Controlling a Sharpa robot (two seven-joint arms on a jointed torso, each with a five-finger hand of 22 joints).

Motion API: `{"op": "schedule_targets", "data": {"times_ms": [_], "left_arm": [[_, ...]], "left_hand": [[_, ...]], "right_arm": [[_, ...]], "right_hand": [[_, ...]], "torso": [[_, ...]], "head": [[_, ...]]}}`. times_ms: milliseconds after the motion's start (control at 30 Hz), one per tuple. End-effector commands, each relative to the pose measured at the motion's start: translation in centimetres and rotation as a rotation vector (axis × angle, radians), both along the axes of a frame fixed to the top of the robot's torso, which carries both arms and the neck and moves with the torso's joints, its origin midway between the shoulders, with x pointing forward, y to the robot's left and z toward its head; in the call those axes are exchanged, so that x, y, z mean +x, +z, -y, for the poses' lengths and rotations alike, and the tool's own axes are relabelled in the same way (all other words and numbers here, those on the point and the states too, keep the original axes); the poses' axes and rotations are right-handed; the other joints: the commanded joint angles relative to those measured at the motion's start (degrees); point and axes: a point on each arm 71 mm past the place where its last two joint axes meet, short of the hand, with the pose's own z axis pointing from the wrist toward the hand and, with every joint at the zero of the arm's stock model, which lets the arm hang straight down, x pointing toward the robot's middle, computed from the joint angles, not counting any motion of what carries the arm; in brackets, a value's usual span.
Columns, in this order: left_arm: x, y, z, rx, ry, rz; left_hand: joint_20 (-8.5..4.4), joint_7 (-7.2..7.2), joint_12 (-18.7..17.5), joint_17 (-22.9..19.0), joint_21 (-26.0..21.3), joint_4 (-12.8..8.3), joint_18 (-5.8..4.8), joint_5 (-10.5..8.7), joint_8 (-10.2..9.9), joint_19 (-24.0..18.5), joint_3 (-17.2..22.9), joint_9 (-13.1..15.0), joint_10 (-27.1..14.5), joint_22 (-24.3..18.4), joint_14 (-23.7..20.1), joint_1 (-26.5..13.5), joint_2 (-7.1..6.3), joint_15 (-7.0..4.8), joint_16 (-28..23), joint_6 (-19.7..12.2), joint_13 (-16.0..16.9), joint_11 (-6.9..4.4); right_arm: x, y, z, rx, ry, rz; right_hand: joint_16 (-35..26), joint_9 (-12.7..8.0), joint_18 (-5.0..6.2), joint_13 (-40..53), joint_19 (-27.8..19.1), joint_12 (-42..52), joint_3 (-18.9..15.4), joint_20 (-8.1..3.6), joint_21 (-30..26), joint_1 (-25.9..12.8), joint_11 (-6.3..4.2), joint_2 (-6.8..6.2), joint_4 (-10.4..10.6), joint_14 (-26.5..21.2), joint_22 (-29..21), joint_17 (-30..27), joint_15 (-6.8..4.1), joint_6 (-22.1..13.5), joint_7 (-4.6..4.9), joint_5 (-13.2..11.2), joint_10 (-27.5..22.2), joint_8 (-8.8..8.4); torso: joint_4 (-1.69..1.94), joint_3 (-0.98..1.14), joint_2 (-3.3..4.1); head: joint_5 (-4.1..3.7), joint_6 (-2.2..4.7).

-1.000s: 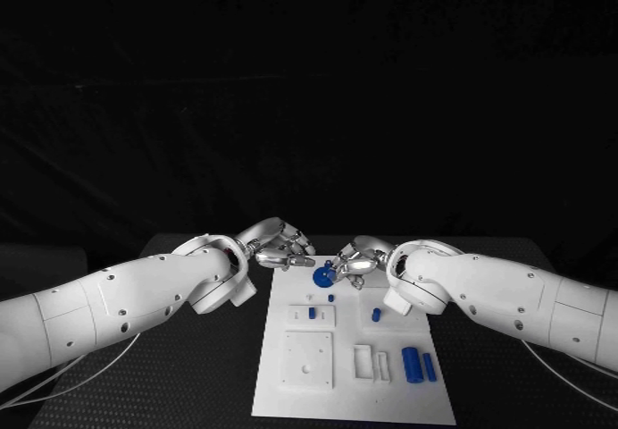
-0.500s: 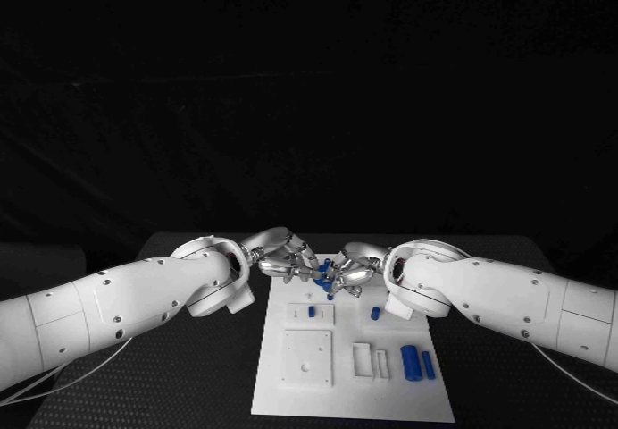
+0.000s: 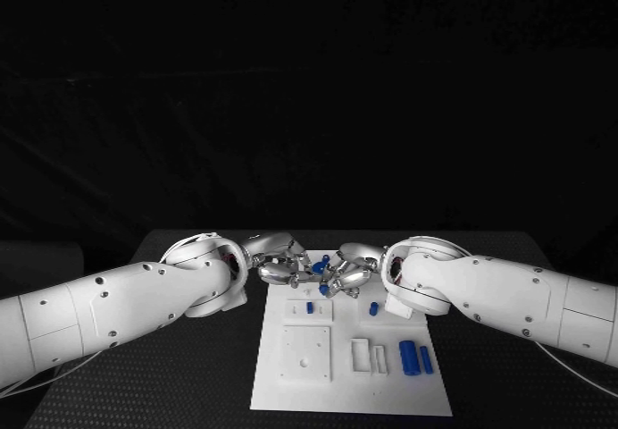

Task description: Assemble the parts on the task board

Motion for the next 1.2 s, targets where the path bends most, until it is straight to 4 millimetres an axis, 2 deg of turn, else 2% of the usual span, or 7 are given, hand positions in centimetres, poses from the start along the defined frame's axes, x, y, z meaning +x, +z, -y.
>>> {"op": "schedule_targets", "data": {"times_ms": [33,133,300,467,600,733,1200], "left_arm": [[-0.1,-0.2,-0.1,0.000,0.015,-0.037],[-0.1,-0.4,-0.2,-0.067,0.039,-0.103],[-0.4,-0.7,-0.1,-0.088,0.029,-0.154],[-0.8,-0.9,0.4,-0.029,-0.017,-0.131],[-1.0,-1.0,0.5,0.015,-0.035,-0.107],[-1.1,-1.2,0.8,0.037,-0.048,-0.100],[-1.3,-1.4,1.2,0.061,-0.054,-0.092]], "left_hand": [[-3.14,-0.44,0.80,0.74,0.91,3.04,1.23,-0.24,0.72,0.57,-0.86,0.58,0.75,1.49,0.61,-0.93,0.88,-0.42,0.99,1.26,0.70,-0.42],[-3.65,-0.97,1.50,1.53,2.25,5.19,1.44,-0.28,1.21,0.62,-1.89,1.29,0.88,1.51,0.74,0.59,2.06,-0.88,1.98,1.94,1.49,-0.80],[-3.55,-0.66,2.05,2.20,4.17,4.45,0.96,-0.27,1.47,-1.00,-5.73,2.76,-0.38,1.38,-0.39,7.31,5.29,-0.57,2.27,1.78,2.70,-0.71],[-3.55,-0.48,2.04,2.40,4.96,4.25,1.15,-0.23,0.77,-1.72,-8.35,3.36,-1.34,1.26,-0.74,12.84,5.44,-0.44,2.25,1.00,3.27,-0.42],[-3.55,-0.48,2.04,2.40,4.96,4.25,1.15,-0.23,0.77,-1.72,-8.35,3.36,-1.34,1.26,-0.74,12.84,5.44,-0.44,2.25,1.00,3.27,-0.42],[-3.56,-0.48,2.12,2.52,5.21,6.83,1.27,-0.27,0.41,-1.77,-10.05,3.70,-1.40,1.16,-0.65,14.45,4.40,-0.46,2.36,0.93,3.59,-0.44],[-3.51,-0.38,2.06,2.57,5.28,7.01,1.28,-0.27,0.05,-1.71,-10.79,3.76,-1.53,1.09,-0.54,14.55,4.12,-0.40,2.42,0.66,3.67,-0.36]], "right_arm": [[-0.2,-0.2,-0.1,-0.013,0.032,-0.028],[-0.3,-0.2,-0.2,-0.016,0.039,-0.038],[-0.4,-0.2,-0.3,-0.010,0.041,-0.052],[-0.4,-0.2,-0.3,-0.003,0.036,-0.059],[-0.4,-0.3,-0.3,-0.001,0.035,-0.062],[-0.4,-0.3,-0.3,0.000,0.035,-0.064],[-0.6,-0.2,-0.5,0.007,0.039,-0.063]], "right_hand": [[0.27,3.40,0.36,0.05,-0.24,-0.31,-0.30,0.02,0.35,0.47,-0.38,0.04,0.07,-0.06,1.00,0.05,-0.42,1.36,1.02,-0.26,-0.08,0.38],[0.27,3.42,0.36,0.06,-0.24,-0.31,-0.31,0.01,0.35,0.49,-0.38,0.03,0.07,-0.05,1.00,0.05,-0.41,1.36,1.02,-0.26,-0.07,0.38],[0.27,3.44,0.36,0.07,-0.25,-0.32,-0.31,0.02,0.36,0.50,-0.38,0.01,0.07,-0.05,1.00,0.05,-0.41,1.36,1.02,-0.26,-0.06,0.39],[0.27,3.47,0.36,0.08,-0.27,-0.33,-0.32,0.02,0.36,0.52,-0.38,0.01,0.08,-0.05,0.99,0.05,-0.40,1.36,1.01,-0.26,-0.05,0.39],[0.27,3.47,0.36,0.08,-0.27,-0.33,-0.32,0.02,0.36,0.52,-0.38,0.01,0.08,-0.05,0.99,0.05,-0.40,1.36,1.01,-0.26,-0.05,0.39],[0.27,3.49,0.36,0.09,-0.27,-0.34,-0.33,0.02,0.36,0.53,-0.39,0.01,0.08,-0.05,0.99,0.05,-0.40,1.36,1.01,-0.26,-0.04,0.40],[0.29,3.59,0.35,0.13,-0.29,-0.37,-0.35,0.02,0.38,0.59,-0.40,0.00,0.07,-0.03,0.98,0.05,-0.38,1.36,1.00,-0.26,0.01,0.42]], "torso": [[0.00,-0.02,-0.02],[0.02,-0.01,-0.01],[0.02,-0.05,-0.03],[-0.02,0.00,-0.01],[-0.03,0.01,-0.01],[-0.01,0.03,0.00],[-0.01,0.03,0.00]], "head": [[-0.02,-0.29],[0.00,-0.45],[-0.12,-0.69],[-0.24,-0.89],[-0.28,-0.94],[-0.32,-1.00],[-0.29,-1.07]]}}
